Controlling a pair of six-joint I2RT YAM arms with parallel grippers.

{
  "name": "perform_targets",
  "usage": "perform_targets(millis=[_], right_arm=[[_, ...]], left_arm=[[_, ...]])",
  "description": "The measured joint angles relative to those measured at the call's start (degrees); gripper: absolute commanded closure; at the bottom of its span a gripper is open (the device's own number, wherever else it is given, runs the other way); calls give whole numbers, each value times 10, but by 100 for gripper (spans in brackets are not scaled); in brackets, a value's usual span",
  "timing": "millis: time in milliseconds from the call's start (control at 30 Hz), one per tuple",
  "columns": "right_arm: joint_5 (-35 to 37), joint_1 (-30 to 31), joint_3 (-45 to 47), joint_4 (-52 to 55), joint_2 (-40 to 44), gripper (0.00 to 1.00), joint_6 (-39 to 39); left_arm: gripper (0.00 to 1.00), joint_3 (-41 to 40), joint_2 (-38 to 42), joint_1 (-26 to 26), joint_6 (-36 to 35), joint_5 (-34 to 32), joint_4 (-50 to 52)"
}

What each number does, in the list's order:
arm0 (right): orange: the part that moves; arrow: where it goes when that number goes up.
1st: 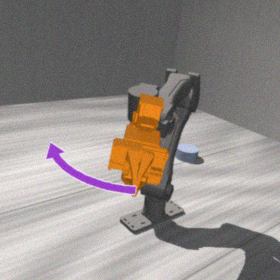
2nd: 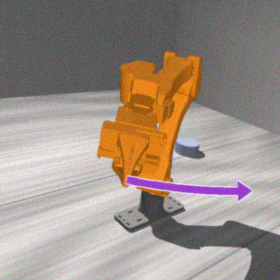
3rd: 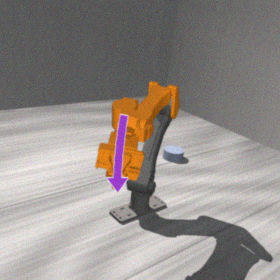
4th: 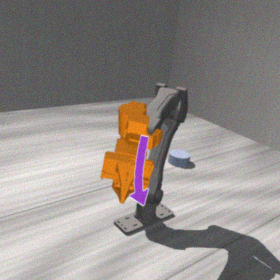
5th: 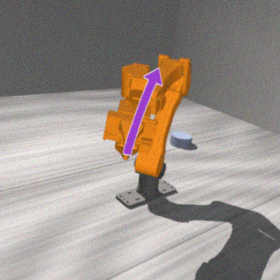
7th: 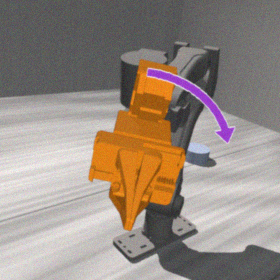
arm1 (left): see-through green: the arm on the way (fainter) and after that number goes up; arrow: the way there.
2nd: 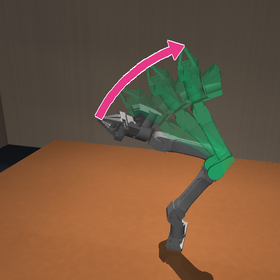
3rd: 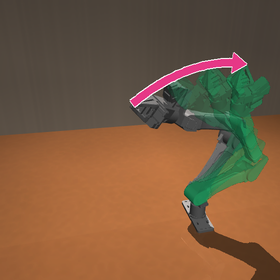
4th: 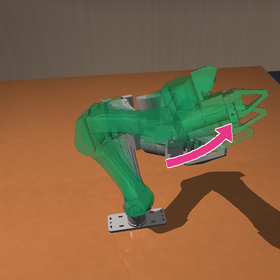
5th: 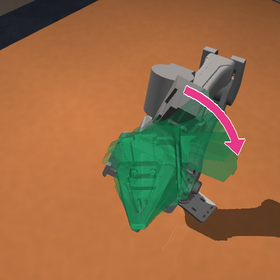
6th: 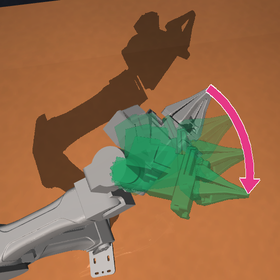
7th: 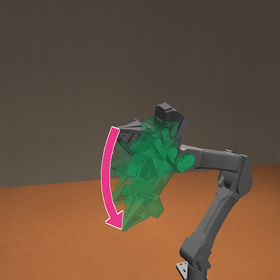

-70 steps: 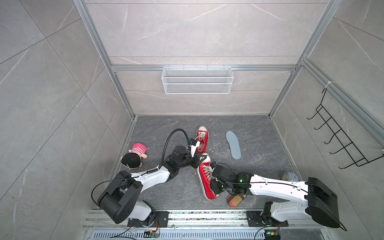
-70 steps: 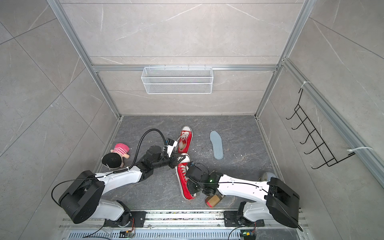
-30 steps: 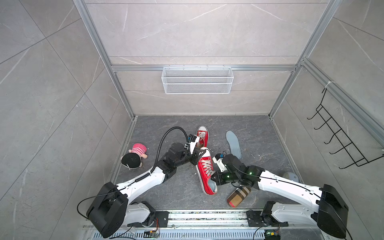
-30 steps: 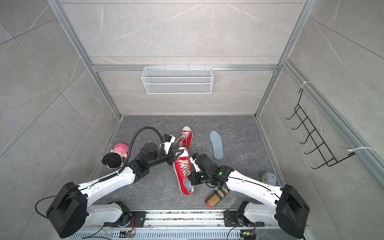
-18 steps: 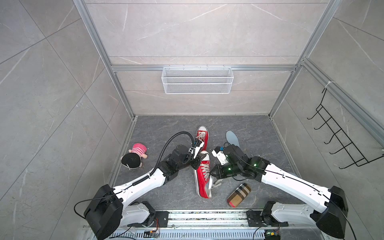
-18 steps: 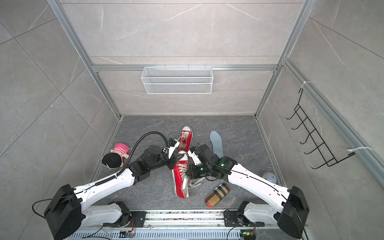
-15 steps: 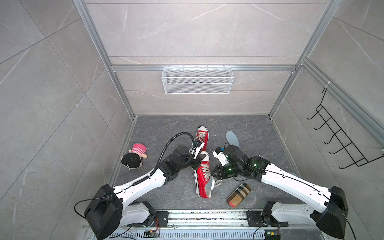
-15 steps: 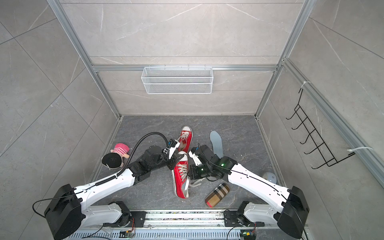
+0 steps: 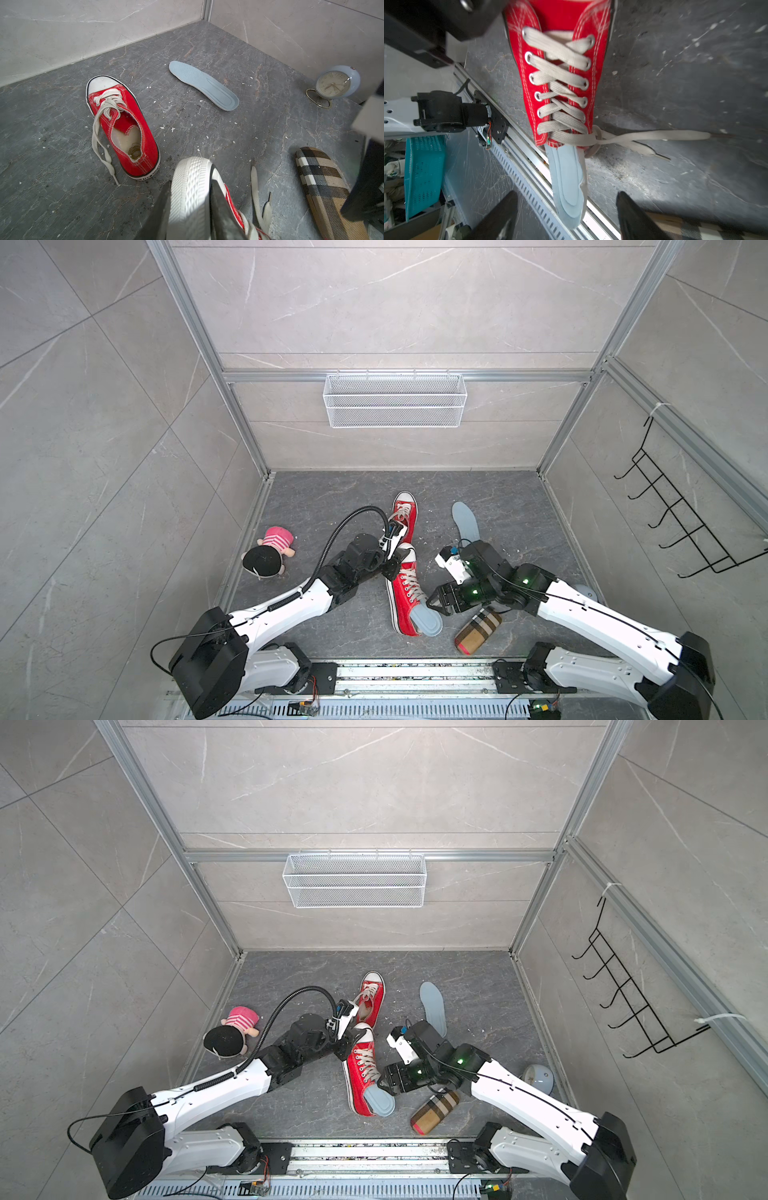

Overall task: Remove the insole from the shoe
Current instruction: Remove the insole from the shoe, then place the insole at the center of the board.

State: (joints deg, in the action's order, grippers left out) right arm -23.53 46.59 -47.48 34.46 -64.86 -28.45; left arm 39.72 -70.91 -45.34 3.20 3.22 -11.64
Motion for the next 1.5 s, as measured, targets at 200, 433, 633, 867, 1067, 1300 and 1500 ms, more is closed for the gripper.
perform_targets(millis=[200, 433, 633, 867, 1067, 1300, 1500], right_arm=[[-45, 0, 45, -67, -81, 72, -16], [-50, 0, 49, -51, -35, 100, -29], [-37, 0, 68, 5, 78, 100, -46], [12, 0, 75, 168, 186, 100, -65], [89, -40, -1, 229, 152, 100, -34], [64, -173, -71, 125, -21, 100, 35], [-7, -280, -118, 22, -209, 100, 66]], left_arm=[[100, -1, 0, 0, 2, -4, -1], [100, -1, 9, -1, 13, -58, 23], [100, -1, 52, 49, 56, -55, 82], [100, -1, 121, 216, 64, -128, 169], [100, 3, 181, 236, 55, -113, 224], [100, 48, 182, 284, 41, -28, 264], [100, 85, 145, 304, 37, 37, 267]])
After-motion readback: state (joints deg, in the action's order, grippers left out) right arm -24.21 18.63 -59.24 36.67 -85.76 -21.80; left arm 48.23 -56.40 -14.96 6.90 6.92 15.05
